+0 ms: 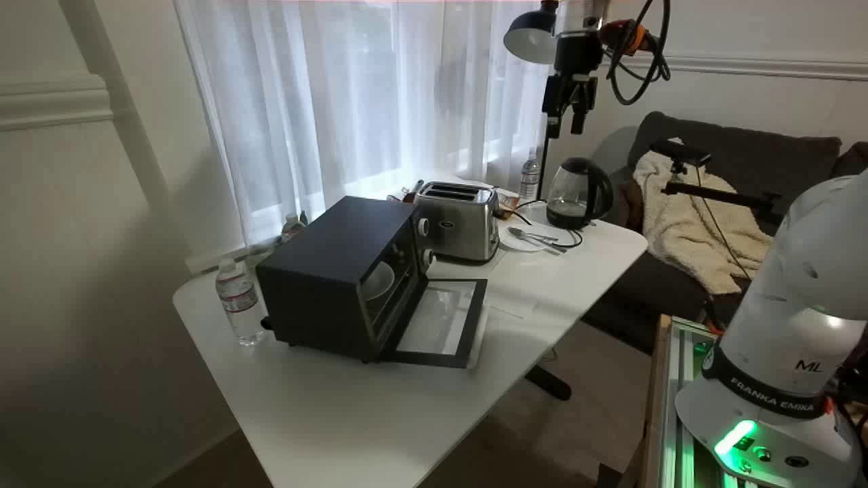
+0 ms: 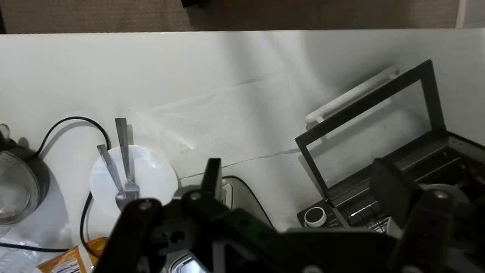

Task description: Remove the plate from the oven the use the paper towel to wipe it

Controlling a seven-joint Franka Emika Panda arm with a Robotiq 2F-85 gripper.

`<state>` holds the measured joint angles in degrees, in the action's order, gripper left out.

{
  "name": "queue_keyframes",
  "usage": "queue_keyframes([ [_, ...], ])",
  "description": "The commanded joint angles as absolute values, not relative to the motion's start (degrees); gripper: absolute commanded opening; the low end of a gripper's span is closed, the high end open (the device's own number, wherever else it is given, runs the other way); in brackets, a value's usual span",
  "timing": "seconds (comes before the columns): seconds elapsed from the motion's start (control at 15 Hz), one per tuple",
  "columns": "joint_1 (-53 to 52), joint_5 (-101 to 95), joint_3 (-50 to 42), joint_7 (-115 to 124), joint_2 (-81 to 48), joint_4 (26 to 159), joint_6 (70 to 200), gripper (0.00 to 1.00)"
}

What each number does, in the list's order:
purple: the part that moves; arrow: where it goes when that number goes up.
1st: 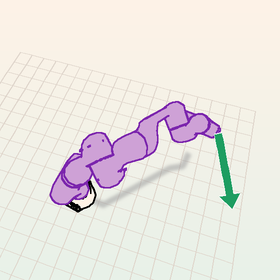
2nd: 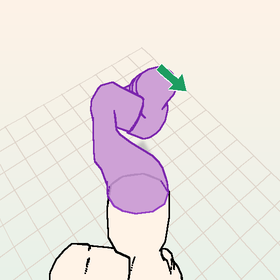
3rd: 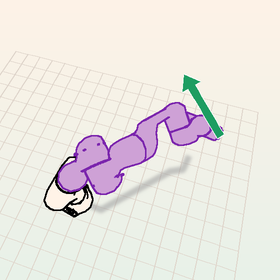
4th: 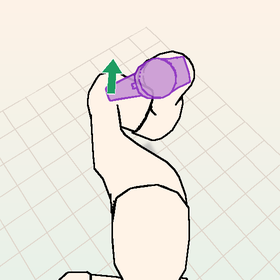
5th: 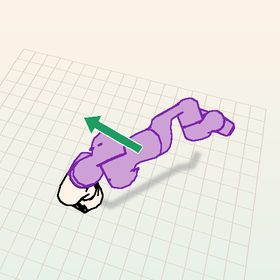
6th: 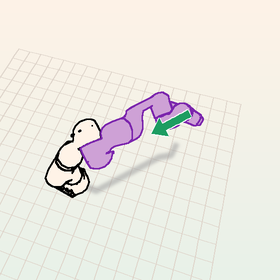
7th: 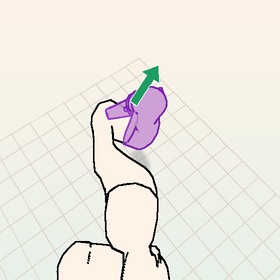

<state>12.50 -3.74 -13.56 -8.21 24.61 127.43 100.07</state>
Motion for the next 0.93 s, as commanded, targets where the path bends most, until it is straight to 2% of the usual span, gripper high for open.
queue_keyframes([
  [0.0, 12.3, -3.8, -13.8, -8.2, 24.6, 127.2, 99.9, 1.00],
  [0.87, 11.5, -2.8, -13.8, -9.7, 24.7, 128.3, 99.9, 1.00],
])
